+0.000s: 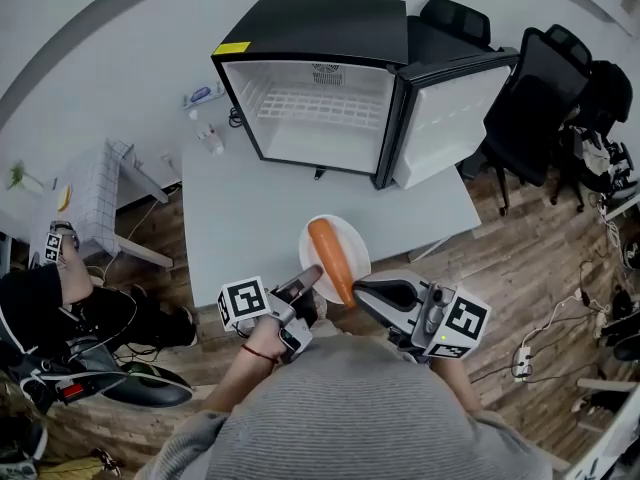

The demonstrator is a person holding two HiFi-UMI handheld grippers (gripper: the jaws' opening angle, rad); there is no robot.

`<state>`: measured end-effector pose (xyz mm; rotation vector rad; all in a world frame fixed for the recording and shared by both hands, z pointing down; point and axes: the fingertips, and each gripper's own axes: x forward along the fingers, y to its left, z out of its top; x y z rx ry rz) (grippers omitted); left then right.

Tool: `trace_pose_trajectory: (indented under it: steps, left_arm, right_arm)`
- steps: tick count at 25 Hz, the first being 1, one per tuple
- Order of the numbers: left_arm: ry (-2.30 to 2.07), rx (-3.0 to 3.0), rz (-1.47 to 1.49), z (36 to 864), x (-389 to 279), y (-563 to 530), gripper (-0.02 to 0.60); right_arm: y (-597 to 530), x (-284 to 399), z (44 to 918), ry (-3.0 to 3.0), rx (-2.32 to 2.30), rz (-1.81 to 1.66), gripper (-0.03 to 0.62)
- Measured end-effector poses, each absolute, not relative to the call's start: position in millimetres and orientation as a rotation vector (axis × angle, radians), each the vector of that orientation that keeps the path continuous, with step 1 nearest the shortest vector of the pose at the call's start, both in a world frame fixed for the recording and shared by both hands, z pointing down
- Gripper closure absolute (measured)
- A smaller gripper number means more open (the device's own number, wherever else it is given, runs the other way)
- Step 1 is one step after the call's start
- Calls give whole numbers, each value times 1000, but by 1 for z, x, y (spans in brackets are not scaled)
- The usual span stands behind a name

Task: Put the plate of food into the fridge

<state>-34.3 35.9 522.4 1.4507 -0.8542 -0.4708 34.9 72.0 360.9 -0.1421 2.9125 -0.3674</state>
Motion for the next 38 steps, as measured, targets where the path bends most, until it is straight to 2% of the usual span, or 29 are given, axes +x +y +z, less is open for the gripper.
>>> trace_pose_trajectory:
  steps: [14,38]
  left_arm:
    - [-836,1451,-463,522,-85,-47,557]
    - [-762,1450,-434,526,-132,-104,557]
  right_arm:
    - [-11,-26,352,2927,-143,-353,579]
    - [-59,-88,358,2940,-212,-362,579]
